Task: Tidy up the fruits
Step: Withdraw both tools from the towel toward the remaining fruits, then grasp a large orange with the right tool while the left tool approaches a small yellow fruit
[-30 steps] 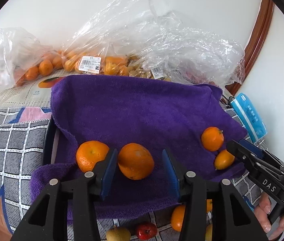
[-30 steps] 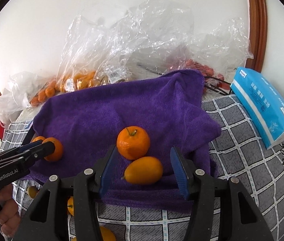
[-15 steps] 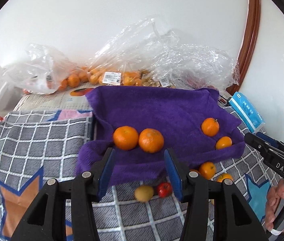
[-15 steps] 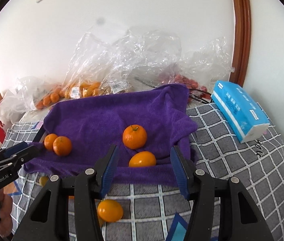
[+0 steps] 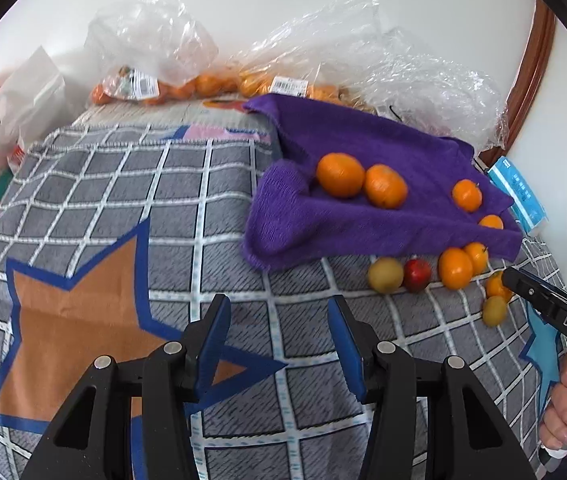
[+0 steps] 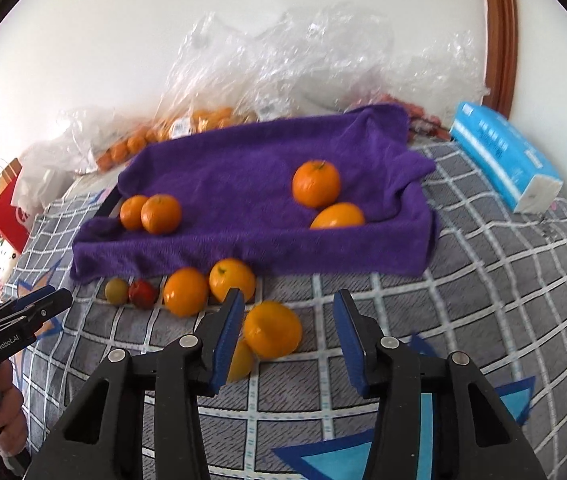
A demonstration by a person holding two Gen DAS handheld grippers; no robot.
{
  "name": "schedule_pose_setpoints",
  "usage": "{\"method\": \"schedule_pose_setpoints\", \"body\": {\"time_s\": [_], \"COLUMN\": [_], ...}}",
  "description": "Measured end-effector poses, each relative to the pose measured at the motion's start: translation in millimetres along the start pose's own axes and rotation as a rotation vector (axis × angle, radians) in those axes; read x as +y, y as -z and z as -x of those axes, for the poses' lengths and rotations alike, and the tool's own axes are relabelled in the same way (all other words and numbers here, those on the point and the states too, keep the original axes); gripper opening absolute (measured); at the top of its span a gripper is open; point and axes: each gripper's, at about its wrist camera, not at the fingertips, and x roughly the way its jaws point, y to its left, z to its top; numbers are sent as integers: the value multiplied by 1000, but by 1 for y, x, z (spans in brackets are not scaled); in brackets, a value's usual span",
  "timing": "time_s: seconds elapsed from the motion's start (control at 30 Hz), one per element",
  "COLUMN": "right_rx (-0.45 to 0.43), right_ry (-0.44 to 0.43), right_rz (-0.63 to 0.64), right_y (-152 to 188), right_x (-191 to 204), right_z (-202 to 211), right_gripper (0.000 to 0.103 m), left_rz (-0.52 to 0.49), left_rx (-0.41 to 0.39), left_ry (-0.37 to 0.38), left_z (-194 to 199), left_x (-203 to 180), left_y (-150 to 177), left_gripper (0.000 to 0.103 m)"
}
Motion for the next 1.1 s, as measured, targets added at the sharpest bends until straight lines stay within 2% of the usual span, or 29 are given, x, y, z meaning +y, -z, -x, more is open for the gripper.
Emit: {"method": "schedule_pose_setpoints", "body": {"time_s": [0.13, 0.23, 0.33, 0.43, 0.6, 0.77, 0.97, 1.1], "right_rx": [38, 40, 23, -13, 36, 16, -21, -42], "right_ry": [-18, -29, -1, 38, 59, 106, 90, 83], "right_rz": [-23, -46, -64, -55, -33, 0, -27, -11], "right_y": [6, 7, 4, 4, 18, 23, 24, 25], "right_x": [1, -1, -7, -14, -23, -16, -22, -19], "right_z": [-14, -17, -10, 0, -8, -8, 0, 5], "right_gripper": [39, 35, 35, 35, 36, 35, 35, 35], "left_rz": [-10, -6, 2, 19, 44, 55, 37, 23], "left_rx": [-28, -25, -28, -34, -42, -47, -48, -4], "left_ry": [-10, 22, 44, 59, 76, 87, 113, 157], "left_z": [0, 0, 0, 1, 1, 2, 5, 9], "left_x": [0, 2, 4, 6, 10, 12, 8, -7], "left_y": [5, 6, 6, 7, 7, 7, 7, 4], "left_gripper": [50, 58, 60, 60, 60, 58, 52, 52]}}
